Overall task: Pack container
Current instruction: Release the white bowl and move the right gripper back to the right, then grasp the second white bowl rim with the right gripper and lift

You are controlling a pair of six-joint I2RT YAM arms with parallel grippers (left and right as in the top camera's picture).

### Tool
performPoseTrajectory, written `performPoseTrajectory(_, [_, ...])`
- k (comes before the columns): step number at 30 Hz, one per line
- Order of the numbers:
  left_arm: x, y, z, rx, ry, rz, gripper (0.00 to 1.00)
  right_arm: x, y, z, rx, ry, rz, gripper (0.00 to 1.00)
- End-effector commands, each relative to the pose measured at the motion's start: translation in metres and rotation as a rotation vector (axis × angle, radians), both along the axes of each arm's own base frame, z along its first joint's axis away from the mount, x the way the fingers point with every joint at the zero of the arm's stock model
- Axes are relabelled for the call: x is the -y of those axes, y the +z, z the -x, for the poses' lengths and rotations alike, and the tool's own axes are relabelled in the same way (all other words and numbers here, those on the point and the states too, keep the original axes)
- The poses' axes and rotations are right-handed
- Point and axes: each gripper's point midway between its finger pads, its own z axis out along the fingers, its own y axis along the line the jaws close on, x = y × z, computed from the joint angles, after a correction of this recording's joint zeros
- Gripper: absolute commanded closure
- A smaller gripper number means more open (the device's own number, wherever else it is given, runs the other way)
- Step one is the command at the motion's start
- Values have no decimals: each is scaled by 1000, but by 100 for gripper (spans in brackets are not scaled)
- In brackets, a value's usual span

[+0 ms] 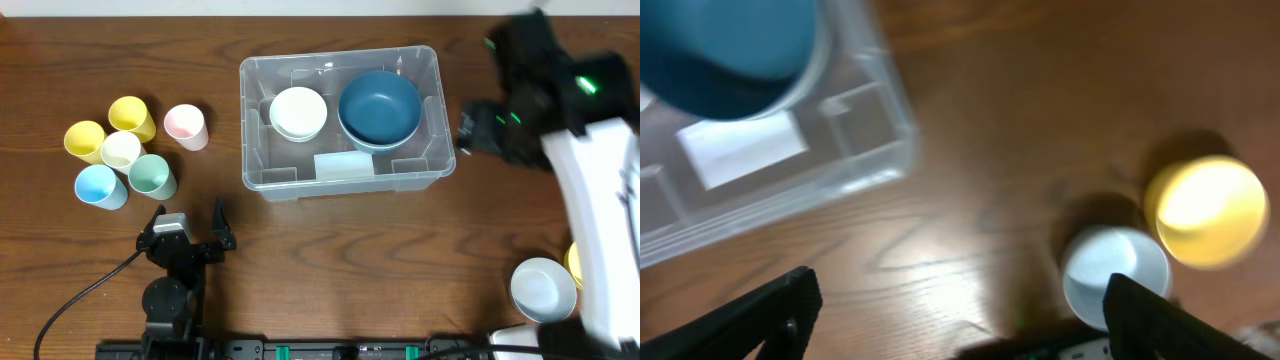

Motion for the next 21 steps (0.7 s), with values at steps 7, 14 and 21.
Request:
performPoseTrajectory(7, [-1, -20, 0, -52, 4, -7, 2, 56, -55, 76, 25, -320, 5, 18])
performPoseTrajectory(14, [-1, -20, 0, -52, 4, -7, 2, 72, -132, 104, 12, -454, -43, 23])
performPoseTrajectory(21, [-1, -20, 0, -52, 4, -7, 2, 83, -185, 99, -9, -530, -94, 25])
